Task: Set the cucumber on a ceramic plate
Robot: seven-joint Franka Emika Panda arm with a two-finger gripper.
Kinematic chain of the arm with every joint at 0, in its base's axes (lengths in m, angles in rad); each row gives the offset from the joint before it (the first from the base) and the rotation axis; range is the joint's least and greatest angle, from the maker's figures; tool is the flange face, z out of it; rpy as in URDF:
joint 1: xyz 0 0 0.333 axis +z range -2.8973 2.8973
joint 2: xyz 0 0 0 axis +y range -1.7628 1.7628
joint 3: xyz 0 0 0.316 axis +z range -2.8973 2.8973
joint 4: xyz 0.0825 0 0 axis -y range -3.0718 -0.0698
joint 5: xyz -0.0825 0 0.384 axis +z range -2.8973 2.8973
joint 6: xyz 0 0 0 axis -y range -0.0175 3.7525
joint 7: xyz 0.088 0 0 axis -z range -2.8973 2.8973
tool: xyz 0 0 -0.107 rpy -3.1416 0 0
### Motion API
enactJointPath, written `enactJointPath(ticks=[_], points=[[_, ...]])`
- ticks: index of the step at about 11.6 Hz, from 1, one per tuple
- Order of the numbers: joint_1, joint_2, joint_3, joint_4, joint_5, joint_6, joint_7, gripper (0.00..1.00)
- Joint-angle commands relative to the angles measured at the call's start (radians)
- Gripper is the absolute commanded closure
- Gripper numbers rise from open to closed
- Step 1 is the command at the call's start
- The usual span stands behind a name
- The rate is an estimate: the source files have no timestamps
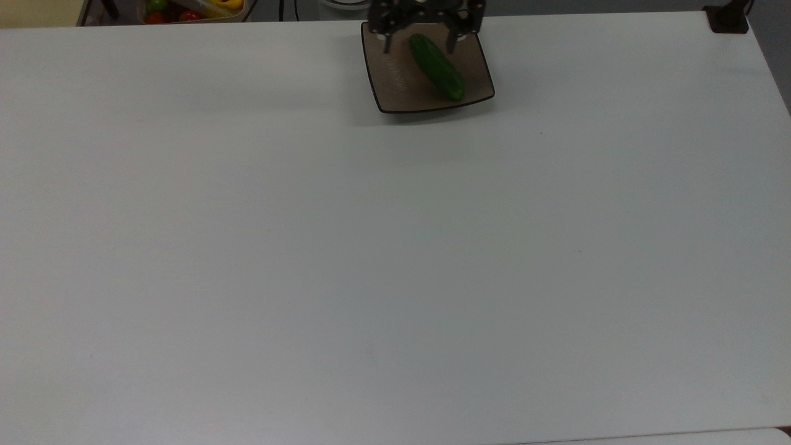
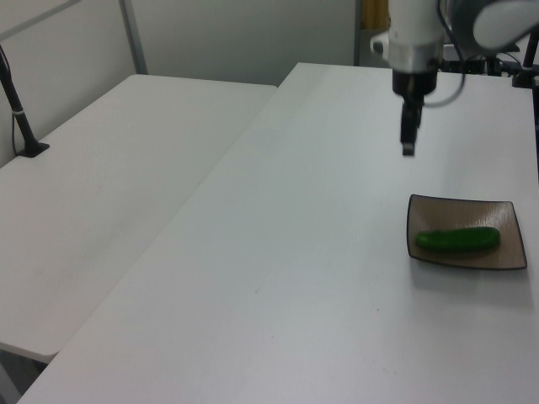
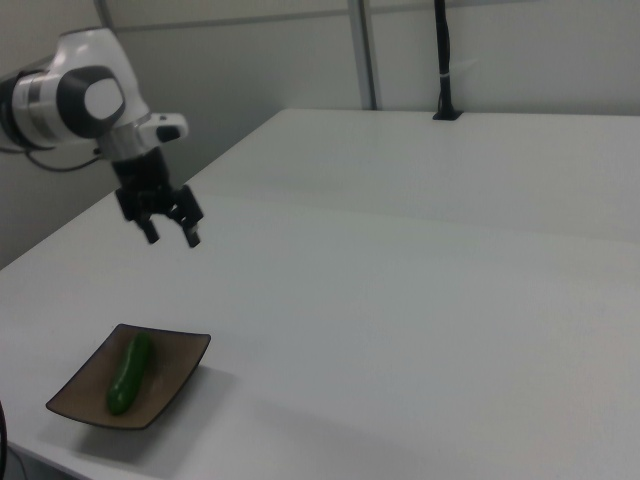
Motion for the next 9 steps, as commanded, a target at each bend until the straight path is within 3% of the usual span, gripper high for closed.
enactJointPath(ticks=[1,4,9], points=[[0.001,0.020,-0.124,0.088,0.052,0.019,-0.011,0.00],[-0.096,0.026,-0.137,0.097,0.126,0.047,-0.056,0.00],[-0.114,0.045,-0.140,0.095,0.160,0.045,-0.073,0.00]])
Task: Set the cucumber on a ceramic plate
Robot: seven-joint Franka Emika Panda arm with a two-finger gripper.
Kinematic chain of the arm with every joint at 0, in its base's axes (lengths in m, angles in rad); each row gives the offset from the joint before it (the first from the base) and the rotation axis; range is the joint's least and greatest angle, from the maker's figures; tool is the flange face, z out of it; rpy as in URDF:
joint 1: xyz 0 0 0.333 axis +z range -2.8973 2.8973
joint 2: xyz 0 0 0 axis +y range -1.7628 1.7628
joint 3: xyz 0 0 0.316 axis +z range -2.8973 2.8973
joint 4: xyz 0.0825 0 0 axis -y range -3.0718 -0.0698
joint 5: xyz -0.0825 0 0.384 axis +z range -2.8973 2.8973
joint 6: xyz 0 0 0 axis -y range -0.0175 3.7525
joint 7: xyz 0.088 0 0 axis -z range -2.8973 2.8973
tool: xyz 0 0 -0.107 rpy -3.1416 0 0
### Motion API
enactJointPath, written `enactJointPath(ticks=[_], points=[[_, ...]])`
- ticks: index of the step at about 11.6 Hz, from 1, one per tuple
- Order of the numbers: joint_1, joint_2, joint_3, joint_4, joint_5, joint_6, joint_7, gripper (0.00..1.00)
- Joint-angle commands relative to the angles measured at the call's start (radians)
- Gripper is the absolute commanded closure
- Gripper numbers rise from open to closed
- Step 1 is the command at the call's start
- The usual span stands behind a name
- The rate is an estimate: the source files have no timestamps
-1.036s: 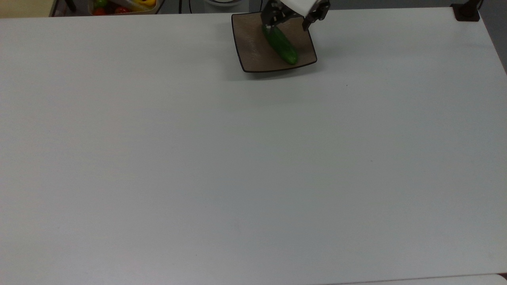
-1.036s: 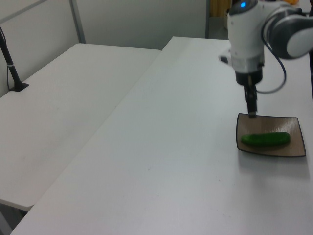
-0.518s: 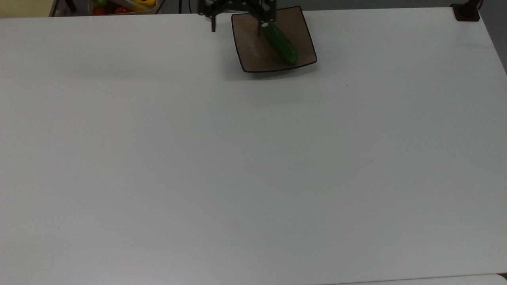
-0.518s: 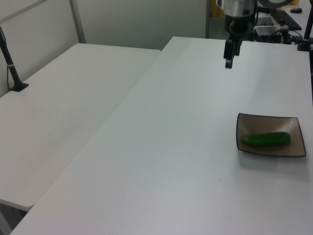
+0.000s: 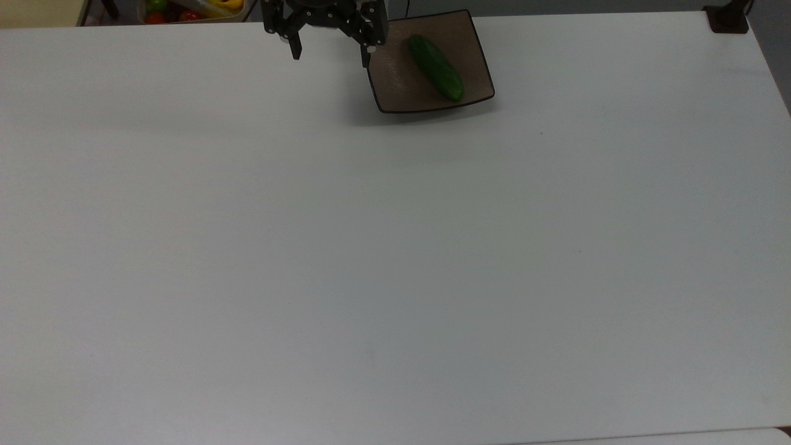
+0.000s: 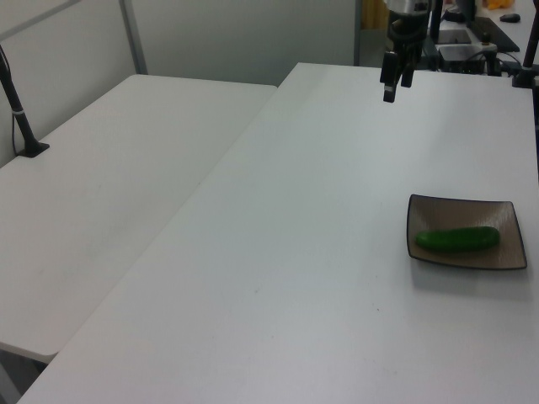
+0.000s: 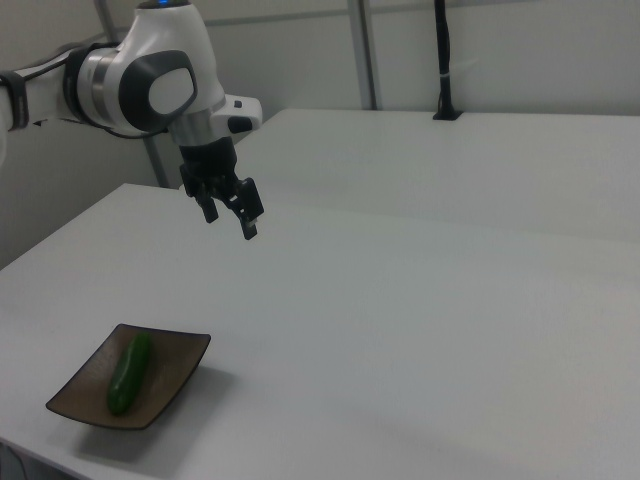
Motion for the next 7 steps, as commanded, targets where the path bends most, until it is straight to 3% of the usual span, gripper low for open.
enactJointPath(ticks=[1,7], points=[[0.003,0.019,-0.002,0.015,0.026,0.010,-0.021,0.00],[0.008,0.014,-0.004,0.009,0.004,-0.001,-0.148,0.00]])
